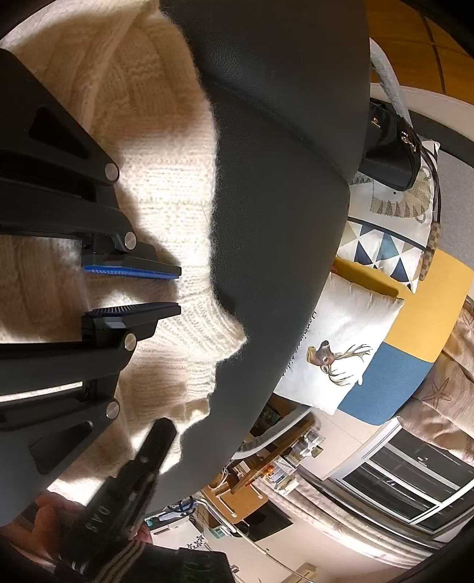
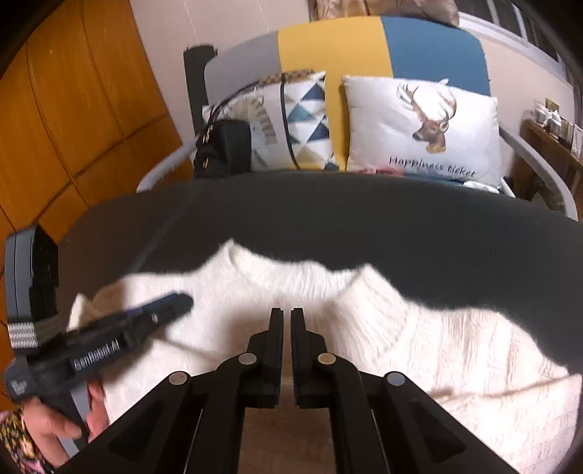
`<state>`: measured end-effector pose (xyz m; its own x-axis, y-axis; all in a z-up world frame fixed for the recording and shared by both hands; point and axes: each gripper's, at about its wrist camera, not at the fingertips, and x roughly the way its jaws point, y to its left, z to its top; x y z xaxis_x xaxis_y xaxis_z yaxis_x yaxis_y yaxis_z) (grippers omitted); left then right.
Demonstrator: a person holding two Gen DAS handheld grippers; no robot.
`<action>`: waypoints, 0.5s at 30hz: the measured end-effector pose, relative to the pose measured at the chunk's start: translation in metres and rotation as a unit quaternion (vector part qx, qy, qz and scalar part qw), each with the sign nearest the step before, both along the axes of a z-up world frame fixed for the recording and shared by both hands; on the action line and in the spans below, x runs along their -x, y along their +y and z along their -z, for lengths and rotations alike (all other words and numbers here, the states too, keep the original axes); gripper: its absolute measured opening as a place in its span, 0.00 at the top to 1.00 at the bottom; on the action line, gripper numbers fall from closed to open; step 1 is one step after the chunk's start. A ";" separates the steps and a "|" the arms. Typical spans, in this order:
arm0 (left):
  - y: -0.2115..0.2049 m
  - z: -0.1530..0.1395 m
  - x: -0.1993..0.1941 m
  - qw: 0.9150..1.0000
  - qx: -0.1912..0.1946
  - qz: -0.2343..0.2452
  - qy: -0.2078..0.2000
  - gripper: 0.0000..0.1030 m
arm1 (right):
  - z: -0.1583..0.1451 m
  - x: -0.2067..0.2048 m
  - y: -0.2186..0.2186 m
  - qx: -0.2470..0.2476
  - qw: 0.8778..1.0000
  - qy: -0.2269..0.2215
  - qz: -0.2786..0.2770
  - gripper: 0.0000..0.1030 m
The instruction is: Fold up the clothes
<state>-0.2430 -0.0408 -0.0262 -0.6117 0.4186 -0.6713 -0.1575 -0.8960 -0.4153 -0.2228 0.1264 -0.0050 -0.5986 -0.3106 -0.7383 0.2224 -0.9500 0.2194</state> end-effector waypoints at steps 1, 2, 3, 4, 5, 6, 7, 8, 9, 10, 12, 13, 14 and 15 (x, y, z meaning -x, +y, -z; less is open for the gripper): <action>0.000 0.000 0.000 1.000 0.001 0.000 0.000 0.86 | 0.003 0.001 -0.002 -0.004 1.000 -0.006 -0.004 0.98; 0.001 0.000 -0.001 1.000 0.001 0.000 0.000 0.86 | 0.007 0.003 -0.004 -0.008 1.000 -0.011 -0.006 0.98; 0.001 0.000 -0.001 1.000 0.002 0.000 0.000 0.86 | 0.010 0.005 -0.005 -0.010 1.000 -0.014 -0.004 0.98; 0.001 0.000 -0.001 1.000 0.002 0.000 0.001 0.86 | 0.015 0.008 -0.005 -0.009 1.000 -0.019 -0.001 0.98; 0.000 0.000 -0.001 1.000 0.002 0.000 0.001 0.86 | 0.018 0.010 -0.005 -0.009 1.000 -0.021 0.002 0.98; 0.000 0.000 -0.001 1.000 0.001 0.000 0.001 0.86 | 0.020 0.010 -0.006 -0.009 1.000 -0.021 0.006 0.98; 0.000 0.000 0.000 1.000 0.001 0.000 0.001 0.86 | 0.021 0.011 -0.006 -0.008 1.000 -0.022 0.009 0.98; 0.000 0.000 0.000 1.000 0.001 0.001 0.001 0.86 | 0.023 0.012 -0.007 -0.011 1.000 -0.021 0.012 0.98; 0.000 0.000 0.000 1.000 0.001 0.001 0.001 0.86 | 0.023 0.012 -0.009 -0.018 1.000 -0.020 0.013 0.98; 0.000 0.000 0.000 1.000 0.001 0.001 0.001 0.86 | 0.023 0.012 -0.010 -0.025 0.999 -0.018 0.013 0.98; -0.001 0.000 0.000 1.000 0.001 0.001 0.001 0.86 | 0.024 0.012 -0.011 -0.026 0.999 -0.015 0.014 0.98; -0.001 0.000 0.000 1.000 0.001 0.001 0.001 0.86 | 0.024 0.012 -0.011 -0.025 1.000 -0.013 0.014 0.98; -0.001 0.000 0.001 1.000 0.001 0.001 0.001 0.86 | 0.023 0.012 -0.010 -0.023 1.000 -0.012 0.014 0.97; -0.002 0.000 0.000 1.000 0.000 0.001 0.001 0.86 | 0.023 0.012 -0.010 -0.022 1.000 -0.010 0.014 0.97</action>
